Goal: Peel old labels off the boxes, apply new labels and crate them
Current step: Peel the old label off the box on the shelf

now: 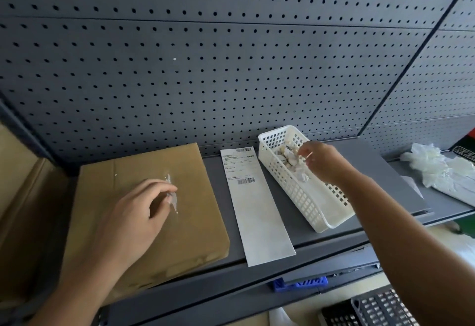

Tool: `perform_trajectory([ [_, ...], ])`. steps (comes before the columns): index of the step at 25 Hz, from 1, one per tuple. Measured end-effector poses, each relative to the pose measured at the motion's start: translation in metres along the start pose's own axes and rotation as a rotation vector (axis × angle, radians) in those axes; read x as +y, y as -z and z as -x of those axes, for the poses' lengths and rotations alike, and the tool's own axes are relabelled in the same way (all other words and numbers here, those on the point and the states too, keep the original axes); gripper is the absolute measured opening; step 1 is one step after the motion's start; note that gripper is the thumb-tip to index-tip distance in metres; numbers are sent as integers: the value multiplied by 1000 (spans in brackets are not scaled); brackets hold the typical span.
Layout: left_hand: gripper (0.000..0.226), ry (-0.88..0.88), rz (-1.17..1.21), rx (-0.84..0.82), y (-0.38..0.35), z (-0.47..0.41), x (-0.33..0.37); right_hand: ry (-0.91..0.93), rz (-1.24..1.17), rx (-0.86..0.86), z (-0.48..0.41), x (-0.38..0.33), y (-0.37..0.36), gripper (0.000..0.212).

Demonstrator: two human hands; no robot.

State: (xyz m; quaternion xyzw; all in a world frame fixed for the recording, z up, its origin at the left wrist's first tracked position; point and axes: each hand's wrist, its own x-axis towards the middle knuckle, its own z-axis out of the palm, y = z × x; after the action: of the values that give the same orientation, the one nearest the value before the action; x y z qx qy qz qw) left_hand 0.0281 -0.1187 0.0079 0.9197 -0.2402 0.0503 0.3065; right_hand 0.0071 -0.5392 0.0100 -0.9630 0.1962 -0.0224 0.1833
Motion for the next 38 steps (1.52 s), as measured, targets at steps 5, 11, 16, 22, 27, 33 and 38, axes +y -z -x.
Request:
perform_trajectory([
  [5,17,6,-27,21,17,7,-8,19,61,244,6,-17,30,30],
  [11,27,18,-73,-26,25,25,-21,359,-110,149,55,-132,10,10],
  [16,29,24,-67,-34,31,33,-31,644,-179,-200,85,-210,-40,6],
  [22,28,25,-84,-33,31,33,-37,660,-119,-304,79,-231,-54,5],
  [27,28,18,-91,-26,31,34,-42,680,-65,-378,75,-238,-52,5],
  [33,27,19,-91,-22,29,35,-44,710,46,-445,68,-244,-51,3],
  [38,26,23,-77,-19,31,35,-43,670,-66,-282,69,-237,-57,3],
])
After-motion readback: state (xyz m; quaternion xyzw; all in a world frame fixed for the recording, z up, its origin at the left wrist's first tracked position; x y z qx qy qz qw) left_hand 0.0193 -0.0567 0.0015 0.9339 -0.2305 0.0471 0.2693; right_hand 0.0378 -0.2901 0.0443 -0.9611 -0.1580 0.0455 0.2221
